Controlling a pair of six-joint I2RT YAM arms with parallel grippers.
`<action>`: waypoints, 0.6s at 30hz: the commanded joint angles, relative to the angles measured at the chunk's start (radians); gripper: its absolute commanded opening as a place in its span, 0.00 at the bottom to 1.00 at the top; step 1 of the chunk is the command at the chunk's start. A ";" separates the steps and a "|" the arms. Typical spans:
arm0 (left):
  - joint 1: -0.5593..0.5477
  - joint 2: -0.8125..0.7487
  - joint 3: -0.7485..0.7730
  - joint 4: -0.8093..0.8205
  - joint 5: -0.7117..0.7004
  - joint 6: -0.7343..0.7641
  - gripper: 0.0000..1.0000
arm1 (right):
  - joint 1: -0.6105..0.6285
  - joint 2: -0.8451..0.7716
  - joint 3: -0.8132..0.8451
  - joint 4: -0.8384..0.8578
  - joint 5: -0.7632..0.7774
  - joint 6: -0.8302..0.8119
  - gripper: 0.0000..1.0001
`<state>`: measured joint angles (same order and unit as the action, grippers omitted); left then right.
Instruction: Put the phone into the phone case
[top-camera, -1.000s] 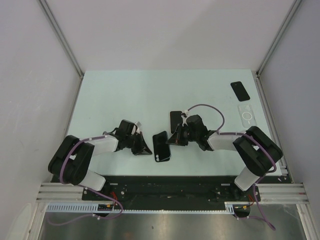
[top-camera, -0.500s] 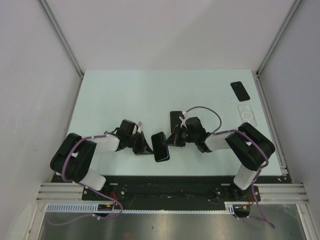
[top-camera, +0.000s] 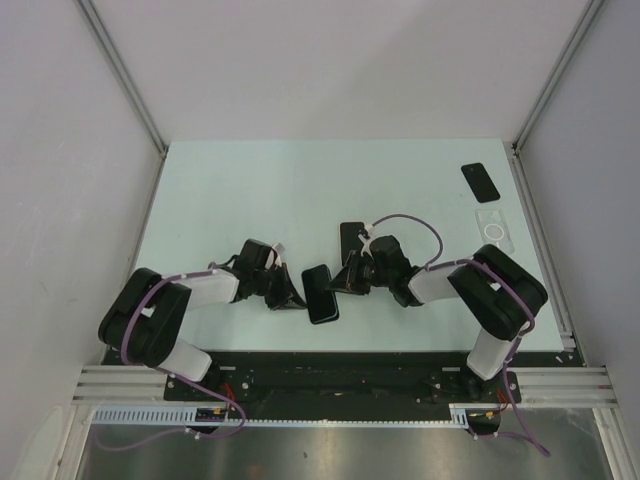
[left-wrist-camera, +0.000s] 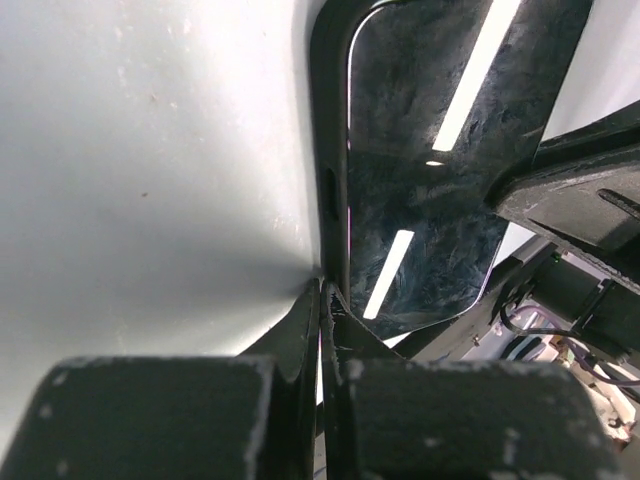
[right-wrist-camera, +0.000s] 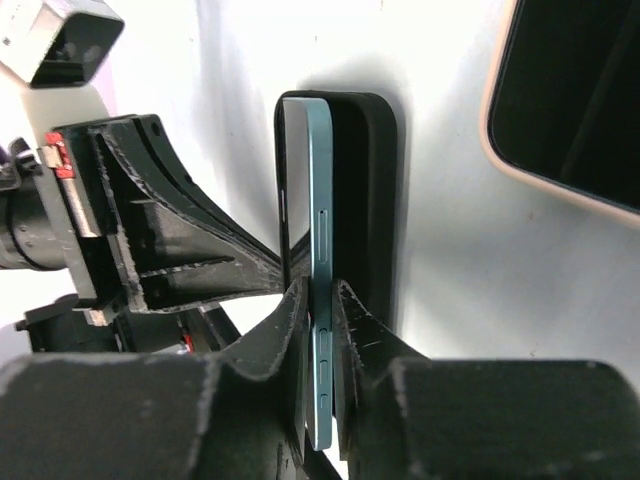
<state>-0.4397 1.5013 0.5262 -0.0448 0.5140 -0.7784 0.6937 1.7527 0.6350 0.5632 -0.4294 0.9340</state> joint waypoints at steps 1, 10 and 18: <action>-0.019 -0.045 0.015 -0.079 -0.092 0.024 0.00 | 0.026 -0.071 -0.011 -0.118 0.059 -0.032 0.24; -0.019 -0.203 0.098 -0.262 -0.199 0.073 0.30 | -0.006 -0.197 -0.009 -0.253 0.083 -0.070 0.48; -0.019 -0.142 0.132 -0.205 -0.167 0.074 0.48 | -0.019 -0.242 0.000 -0.310 0.130 -0.081 0.57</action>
<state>-0.4534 1.3231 0.6220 -0.2703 0.3435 -0.7223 0.6781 1.5253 0.6247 0.2779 -0.3328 0.8707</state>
